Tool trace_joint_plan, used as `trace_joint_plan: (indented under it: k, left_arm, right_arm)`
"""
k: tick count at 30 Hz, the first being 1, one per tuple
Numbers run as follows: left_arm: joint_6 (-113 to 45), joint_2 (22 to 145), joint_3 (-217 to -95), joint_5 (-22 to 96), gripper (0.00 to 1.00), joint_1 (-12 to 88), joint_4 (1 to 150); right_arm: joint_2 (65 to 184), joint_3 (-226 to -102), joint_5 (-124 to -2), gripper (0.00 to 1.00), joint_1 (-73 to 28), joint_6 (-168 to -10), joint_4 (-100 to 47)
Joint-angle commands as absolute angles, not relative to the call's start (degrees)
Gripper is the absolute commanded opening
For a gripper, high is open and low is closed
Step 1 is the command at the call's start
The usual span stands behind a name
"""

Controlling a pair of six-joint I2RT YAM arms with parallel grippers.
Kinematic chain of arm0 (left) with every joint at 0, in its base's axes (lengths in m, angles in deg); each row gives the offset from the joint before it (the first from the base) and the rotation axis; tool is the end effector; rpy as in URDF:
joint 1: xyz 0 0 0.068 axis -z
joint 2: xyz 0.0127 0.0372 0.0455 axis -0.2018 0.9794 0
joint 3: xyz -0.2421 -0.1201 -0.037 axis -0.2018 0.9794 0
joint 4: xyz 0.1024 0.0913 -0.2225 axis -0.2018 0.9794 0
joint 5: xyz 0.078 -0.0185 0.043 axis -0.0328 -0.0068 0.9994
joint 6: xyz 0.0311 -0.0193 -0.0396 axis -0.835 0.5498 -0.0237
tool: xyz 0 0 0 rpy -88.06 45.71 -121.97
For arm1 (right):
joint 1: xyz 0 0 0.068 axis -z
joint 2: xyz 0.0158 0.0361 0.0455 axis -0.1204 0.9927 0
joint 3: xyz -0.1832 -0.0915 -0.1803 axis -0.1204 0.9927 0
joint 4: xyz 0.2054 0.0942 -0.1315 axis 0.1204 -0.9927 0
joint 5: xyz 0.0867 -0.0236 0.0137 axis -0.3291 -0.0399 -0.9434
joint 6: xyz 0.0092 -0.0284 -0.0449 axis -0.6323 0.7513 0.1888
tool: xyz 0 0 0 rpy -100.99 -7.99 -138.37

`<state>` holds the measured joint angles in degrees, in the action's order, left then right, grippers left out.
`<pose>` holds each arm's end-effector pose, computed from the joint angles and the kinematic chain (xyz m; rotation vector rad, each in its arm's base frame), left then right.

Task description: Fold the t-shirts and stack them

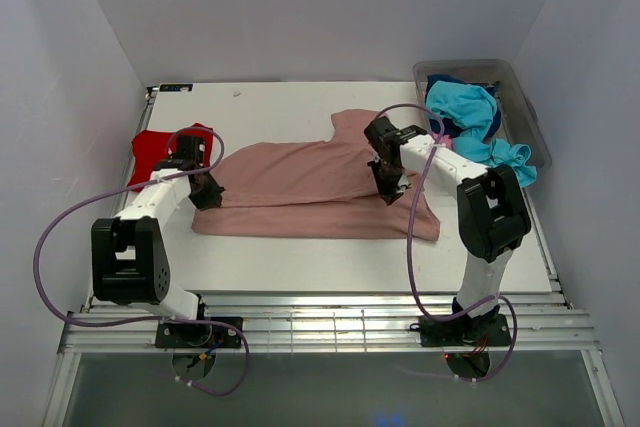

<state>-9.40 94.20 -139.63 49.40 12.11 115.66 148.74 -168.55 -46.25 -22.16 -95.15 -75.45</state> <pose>0.2846 0.0004 0.2035 -0.8661 2.6182 -0.0654 0.3232 0.1734 0.2115 -0.3648 2.8170 -0.0748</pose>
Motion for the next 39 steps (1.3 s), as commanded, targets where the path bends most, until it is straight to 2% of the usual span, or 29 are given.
trace_joint_plan:
  k: [1, 23, 39]
  left_arm:
    - [-10.3, 93.8, -139.4, 46.7, 0.00, 11.7, 112.2]
    - [-11.5, 102.2, -140.4, 47.8, 0.00, 11.7, 110.5]
    - [-11.0, 110.0, -149.8, 47.7, 0.00, 11.7, 110.0]
  right_arm:
    - [149.4, -168.7, -48.3, 0.08, -22.5, -95.2, -72.1]
    - [154.3, -165.6, -49.7, 0.08, -24.2, -96.1, -70.5]
    - [154.2, -162.1, -46.8, 0.08, -24.2, -95.9, -71.6]
